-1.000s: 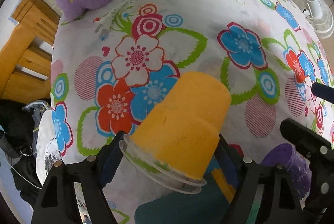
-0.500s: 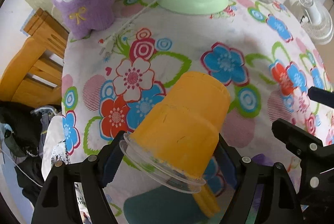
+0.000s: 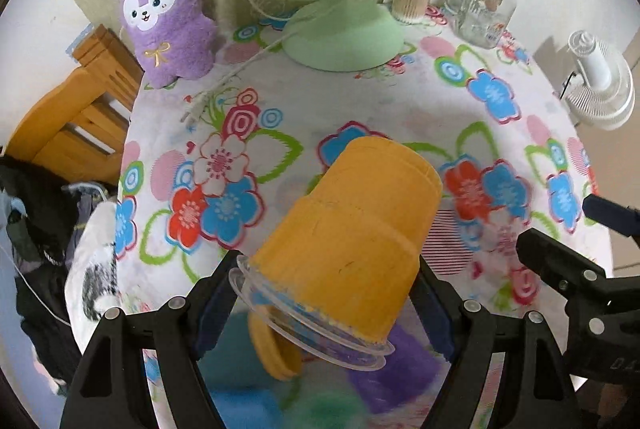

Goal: Flip cup upside down
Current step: 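Lift the orange cup with the left tool and carry it toward the right tool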

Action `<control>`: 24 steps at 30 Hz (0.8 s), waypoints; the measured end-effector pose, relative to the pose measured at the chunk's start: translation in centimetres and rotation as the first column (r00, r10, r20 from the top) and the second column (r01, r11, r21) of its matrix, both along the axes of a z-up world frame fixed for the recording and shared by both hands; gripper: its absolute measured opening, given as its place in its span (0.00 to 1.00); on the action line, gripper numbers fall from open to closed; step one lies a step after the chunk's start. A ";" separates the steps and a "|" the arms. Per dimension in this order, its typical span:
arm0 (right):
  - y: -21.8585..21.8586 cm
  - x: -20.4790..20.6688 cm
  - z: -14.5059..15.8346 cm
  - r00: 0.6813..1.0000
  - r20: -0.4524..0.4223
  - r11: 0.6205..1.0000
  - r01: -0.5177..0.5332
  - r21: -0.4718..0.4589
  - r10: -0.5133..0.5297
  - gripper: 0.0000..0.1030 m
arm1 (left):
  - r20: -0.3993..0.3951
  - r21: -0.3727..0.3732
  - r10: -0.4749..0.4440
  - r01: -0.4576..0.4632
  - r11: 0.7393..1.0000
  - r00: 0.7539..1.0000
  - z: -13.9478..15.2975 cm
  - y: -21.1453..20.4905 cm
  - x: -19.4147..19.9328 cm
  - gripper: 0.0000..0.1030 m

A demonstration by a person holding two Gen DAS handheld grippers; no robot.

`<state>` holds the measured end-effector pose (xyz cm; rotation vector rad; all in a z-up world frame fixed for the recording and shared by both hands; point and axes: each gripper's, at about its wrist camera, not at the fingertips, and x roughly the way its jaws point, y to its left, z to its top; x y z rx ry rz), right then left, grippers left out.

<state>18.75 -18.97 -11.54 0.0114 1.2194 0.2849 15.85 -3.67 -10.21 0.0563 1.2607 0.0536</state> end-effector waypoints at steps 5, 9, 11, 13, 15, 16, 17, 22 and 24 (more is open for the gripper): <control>-3.1 -0.8 0.8 1.000 0.009 1.000 0.006 0.001 -0.006 0.98 | 0.007 -0.017 0.049 -0.049 0.999 0.999 0.7 -3.1 -1.1 0.80; -5.9 -1.5 1.2 1.000 0.008 1.000 0.014 -0.004 -0.014 0.98 | -0.007 -0.040 0.072 -0.072 0.997 0.997 0.3 -5.5 -1.9 0.80; -7.1 -1.9 1.2 1.000 0.006 1.000 0.016 -0.010 -0.016 0.98 | -0.015 -0.049 0.082 -0.083 0.995 0.997 0.0 -6.9 -2.4 0.80; -8.2 -2.2 1.1 1.000 0.002 1.000 0.018 -0.015 -0.018 0.98 | -0.021 -0.057 0.093 -0.094 0.994 0.995 -0.3 -8.0 -2.9 0.80; -9.2 -2.6 0.8 1.000 -0.002 1.000 0.020 -0.022 -0.020 0.98 | -0.030 -0.065 0.101 -0.103 0.993 0.994 -0.8 -8.9 -3.3 0.80; -9.8 -2.8 0.7 1.000 -0.006 0.999 0.020 -0.026 -0.020 0.98 | -0.031 -0.066 0.100 -0.102 0.993 0.994 -0.9 -9.3 -3.5 0.80; -10.2 -2.9 0.5 1.000 -0.008 0.999 0.020 -0.028 -0.020 0.98 | -0.035 -0.068 0.105 -0.107 0.992 0.994 -1.2 -9.7 -3.7 0.80; -12.0 -3.4 -0.4 0.999 -0.025 0.998 0.021 -0.051 -0.022 0.98 | -0.065 -0.095 0.135 -0.141 0.985 0.989 -2.9 -11.3 -4.7 0.80; -12.3 -3.5 -0.9 0.999 -0.031 0.998 0.016 -0.064 -0.018 0.98 | -0.081 -0.108 0.154 -0.162 0.981 0.985 -3.8 -11.8 -5.1 0.80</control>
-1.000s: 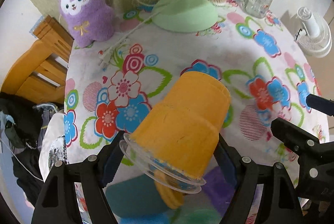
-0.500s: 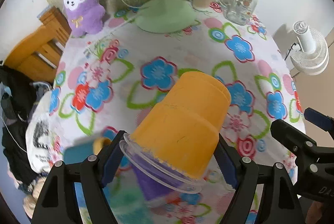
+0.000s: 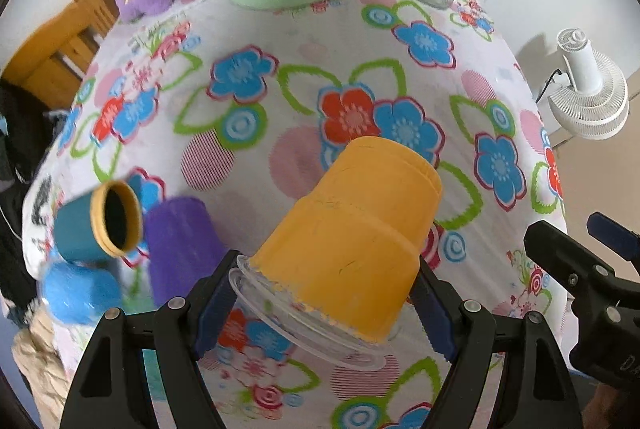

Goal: Flip cup upside down
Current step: 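Lift the orange cup with the left tool and carry it toward the right tool, then close the right tool on the orange cup while the left tool releases it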

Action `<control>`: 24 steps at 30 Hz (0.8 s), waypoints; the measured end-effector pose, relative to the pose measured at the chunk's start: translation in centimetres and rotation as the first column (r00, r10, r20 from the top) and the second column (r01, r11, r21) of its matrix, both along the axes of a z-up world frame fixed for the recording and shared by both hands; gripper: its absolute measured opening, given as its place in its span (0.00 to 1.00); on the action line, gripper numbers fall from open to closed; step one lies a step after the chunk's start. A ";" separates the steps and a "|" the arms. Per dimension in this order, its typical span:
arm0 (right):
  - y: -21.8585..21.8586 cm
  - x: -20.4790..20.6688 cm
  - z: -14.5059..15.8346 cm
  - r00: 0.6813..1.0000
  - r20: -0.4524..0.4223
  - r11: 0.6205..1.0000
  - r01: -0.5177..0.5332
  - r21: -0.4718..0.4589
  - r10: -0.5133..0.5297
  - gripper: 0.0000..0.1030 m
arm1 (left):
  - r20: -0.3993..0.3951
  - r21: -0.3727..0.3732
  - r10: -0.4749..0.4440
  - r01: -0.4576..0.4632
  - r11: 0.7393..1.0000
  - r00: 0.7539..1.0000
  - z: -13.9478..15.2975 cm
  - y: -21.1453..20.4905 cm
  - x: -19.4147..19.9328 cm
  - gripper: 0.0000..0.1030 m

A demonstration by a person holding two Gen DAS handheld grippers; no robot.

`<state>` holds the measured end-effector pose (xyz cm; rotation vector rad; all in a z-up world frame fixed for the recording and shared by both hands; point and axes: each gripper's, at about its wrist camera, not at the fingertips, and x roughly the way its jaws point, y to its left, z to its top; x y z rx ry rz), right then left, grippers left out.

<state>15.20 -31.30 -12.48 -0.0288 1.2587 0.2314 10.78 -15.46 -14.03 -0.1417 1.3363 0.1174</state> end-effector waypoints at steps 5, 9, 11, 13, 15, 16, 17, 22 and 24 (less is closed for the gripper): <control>-0.9 -0.3 -1.7 1.000 -0.028 1.000 -0.003 -0.012 0.002 0.98 | -0.012 -0.001 0.061 -0.061 0.998 0.998 -1.6 -0.5 -0.4 0.80; -1.7 -0.2 -3.2 0.998 -0.065 1.000 0.012 -0.004 -0.012 0.98 | -0.035 -0.033 0.099 -0.100 0.994 0.995 -3.1 -0.8 -0.5 0.80; -1.9 -0.3 -3.7 0.997 -0.073 1.000 0.017 -0.011 -0.018 0.98 | -0.035 -0.035 0.115 -0.116 0.993 0.993 -3.6 -0.9 -0.7 0.80; -2.1 -0.4 -4.1 0.997 -0.077 0.999 0.025 -0.021 -0.026 0.98 | -0.038 -0.053 0.145 -0.147 0.988 0.989 -4.1 -1.0 -0.9 0.80; -2.3 -0.4 -4.4 0.996 -0.083 0.999 0.030 -0.026 -0.032 0.98 | -0.036 -0.062 0.168 -0.170 0.983 0.985 -4.5 -1.1 -1.1 0.80; -2.4 -0.4 -4.6 0.996 -0.084 0.999 0.033 -0.029 -0.035 0.98 | -0.031 -0.056 0.175 -0.176 0.983 0.984 -4.5 -1.2 -1.2 0.81; -2.5 -0.3 -4.7 0.996 -0.086 0.999 0.037 -0.033 -0.040 0.98 | -0.027 -0.052 0.176 -0.177 0.983 0.984 -4.6 -1.3 -1.2 0.81; -2.6 -0.2 -5.0 0.995 -0.088 0.998 0.044 -0.047 -0.048 0.98 | -0.075 -0.116 0.149 -0.157 0.981 0.986 -5.1 -2.0 -1.4 0.86; -2.4 -0.2 -4.8 0.995 -0.085 0.998 0.040 -0.041 -0.043 0.98 | -0.062 -0.103 0.136 -0.142 0.985 0.989 -4.6 -2.3 -1.6 0.89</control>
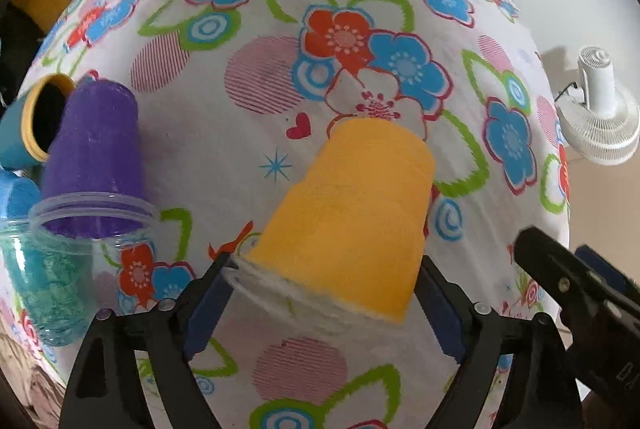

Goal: Flip cup upside down
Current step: 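Close the right tool on the orange cup while the left tool releases it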

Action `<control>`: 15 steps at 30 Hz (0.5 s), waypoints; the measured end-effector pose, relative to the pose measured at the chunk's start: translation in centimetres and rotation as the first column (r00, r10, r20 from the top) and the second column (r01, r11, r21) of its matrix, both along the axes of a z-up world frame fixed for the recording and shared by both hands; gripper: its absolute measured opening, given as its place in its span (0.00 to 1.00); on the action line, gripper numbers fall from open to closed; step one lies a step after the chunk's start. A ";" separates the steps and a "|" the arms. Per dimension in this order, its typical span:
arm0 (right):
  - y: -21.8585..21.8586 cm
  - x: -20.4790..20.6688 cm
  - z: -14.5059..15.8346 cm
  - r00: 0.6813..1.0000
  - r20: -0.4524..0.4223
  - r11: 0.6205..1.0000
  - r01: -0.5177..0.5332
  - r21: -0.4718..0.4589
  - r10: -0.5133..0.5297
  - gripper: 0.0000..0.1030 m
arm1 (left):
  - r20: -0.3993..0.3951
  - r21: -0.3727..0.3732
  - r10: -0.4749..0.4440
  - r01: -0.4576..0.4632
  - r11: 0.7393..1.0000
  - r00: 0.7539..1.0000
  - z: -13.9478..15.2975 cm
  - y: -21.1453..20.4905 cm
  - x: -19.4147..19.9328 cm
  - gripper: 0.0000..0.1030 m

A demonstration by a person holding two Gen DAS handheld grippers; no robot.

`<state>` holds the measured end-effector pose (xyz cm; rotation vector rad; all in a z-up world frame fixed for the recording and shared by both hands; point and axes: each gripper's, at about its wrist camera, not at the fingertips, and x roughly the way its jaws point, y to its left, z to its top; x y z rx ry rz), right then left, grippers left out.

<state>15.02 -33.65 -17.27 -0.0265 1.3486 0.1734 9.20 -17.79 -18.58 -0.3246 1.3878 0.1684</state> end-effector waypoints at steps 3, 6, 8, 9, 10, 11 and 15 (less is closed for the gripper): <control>0.6 -0.2 0.8 1.000 0.013 1.000 -0.017 0.005 0.016 0.98 | 0.024 0.028 -0.044 0.043 0.999 0.999 1.5 -0.5 -0.3 0.95; 1.3 -0.4 2.0 0.999 0.035 1.000 -0.025 0.007 0.025 0.98 | 0.052 0.039 -0.084 0.082 0.996 0.995 3.5 -0.4 -0.6 0.95; 1.7 -0.6 2.8 0.999 0.049 1.000 -0.022 0.014 0.021 0.98 | 0.065 0.052 -0.104 0.101 0.994 0.992 4.5 0.0 -0.8 0.95; 1.8 -0.6 3.1 0.998 0.054 1.000 -0.017 0.019 0.016 0.98 | 0.070 0.060 -0.112 0.108 0.992 0.991 5.0 0.3 -0.9 0.95; 2.0 -0.7 3.4 0.998 0.059 1.000 -0.009 0.030 0.007 0.98 | 0.074 0.070 -0.121 0.116 0.991 0.990 5.6 0.7 -0.9 0.95; 2.2 -0.8 3.6 0.998 0.060 0.999 -0.001 0.039 -0.001 0.98 | 0.080 0.080 -0.130 0.124 0.989 0.988 6.2 1.3 -0.9 0.96; 3.0 -0.9 4.1 0.998 0.057 0.996 0.036 0.079 -0.041 0.98 | 0.106 0.142 -0.158 0.142 0.980 0.982 8.3 3.1 -0.3 0.96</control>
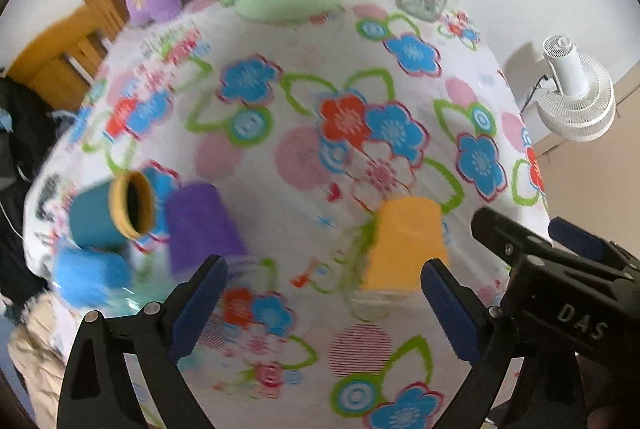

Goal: Flip cup upside down
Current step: 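Close the right tool on the orange cup while the left tool releases it, then hold the orange cup base up in the right tool and carry it over the table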

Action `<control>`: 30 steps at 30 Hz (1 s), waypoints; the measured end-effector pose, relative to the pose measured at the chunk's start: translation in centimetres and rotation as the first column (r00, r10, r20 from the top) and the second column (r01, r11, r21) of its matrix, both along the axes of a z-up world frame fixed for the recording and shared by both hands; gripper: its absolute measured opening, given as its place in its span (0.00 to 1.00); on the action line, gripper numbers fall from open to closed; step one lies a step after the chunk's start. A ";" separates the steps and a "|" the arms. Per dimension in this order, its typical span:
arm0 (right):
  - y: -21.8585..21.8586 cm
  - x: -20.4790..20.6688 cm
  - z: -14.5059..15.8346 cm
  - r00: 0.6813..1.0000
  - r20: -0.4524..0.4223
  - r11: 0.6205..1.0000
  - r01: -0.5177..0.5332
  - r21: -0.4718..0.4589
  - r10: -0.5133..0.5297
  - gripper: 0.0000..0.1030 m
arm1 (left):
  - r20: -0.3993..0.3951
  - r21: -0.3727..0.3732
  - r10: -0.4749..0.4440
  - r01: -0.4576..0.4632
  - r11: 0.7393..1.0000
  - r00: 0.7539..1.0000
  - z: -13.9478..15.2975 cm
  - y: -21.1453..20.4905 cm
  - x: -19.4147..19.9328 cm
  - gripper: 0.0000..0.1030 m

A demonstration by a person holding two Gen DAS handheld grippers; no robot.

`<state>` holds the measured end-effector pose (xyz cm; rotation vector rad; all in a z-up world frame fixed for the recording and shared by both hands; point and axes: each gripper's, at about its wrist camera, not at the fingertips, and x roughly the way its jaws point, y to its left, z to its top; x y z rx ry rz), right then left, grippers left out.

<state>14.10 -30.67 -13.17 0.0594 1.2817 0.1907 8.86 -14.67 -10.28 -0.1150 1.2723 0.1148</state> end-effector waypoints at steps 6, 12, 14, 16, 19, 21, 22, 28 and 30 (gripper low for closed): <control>1.6 0.3 -0.4 0.999 -0.016 0.999 0.052 0.017 -0.051 0.98 | -0.012 0.119 -0.078 0.079 0.990 0.997 0.1 1.8 1.6 0.96; 3.1 1.1 -2.1 0.995 -0.055 0.997 0.081 -0.003 -0.081 0.96 | -0.051 0.195 -0.158 0.165 0.967 0.986 -1.5 2.6 3.2 0.96; 3.5 1.5 -2.9 0.993 -0.076 0.996 0.085 -0.005 -0.085 0.94 | -0.063 0.206 -0.183 0.192 0.959 0.981 -2.1 2.7 3.9 0.96; 4.0 1.9 -3.6 0.992 -0.098 0.996 0.085 -0.002 -0.085 0.93 | -0.070 0.213 -0.195 0.205 0.955 0.978 -2.4 2.8 4.3 0.96; 4.7 2.4 -4.6 0.988 -0.131 0.996 0.086 0.004 -0.084 0.89 | -0.097 0.231 -0.215 0.232 0.945 0.972 -3.2 3.0 5.0 0.96; 5.2 2.7 -5.2 0.985 -0.153 0.997 0.080 0.007 -0.078 0.86 | -0.113 0.241 -0.228 0.250 0.938 0.967 -3.6 3.1 5.3 0.96; 5.4 2.8 -5.5 0.984 -0.164 0.997 0.075 0.008 -0.073 0.83 | -0.125 0.250 -0.233 0.258 0.933 0.964 -3.8 3.1 5.4 0.96; 6.2 3.2 -7.0 0.972 -0.226 0.998 0.064 -0.005 -0.063 0.75 | -0.165 0.275 -0.251 0.289 0.917 0.954 -5.1 3.2 5.9 0.96; 6.3 3.4 -7.3 0.969 -0.239 0.998 0.063 -0.002 -0.062 0.71 | -0.174 0.278 -0.257 0.298 0.913 0.951 -5.4 3.0 6.0 0.96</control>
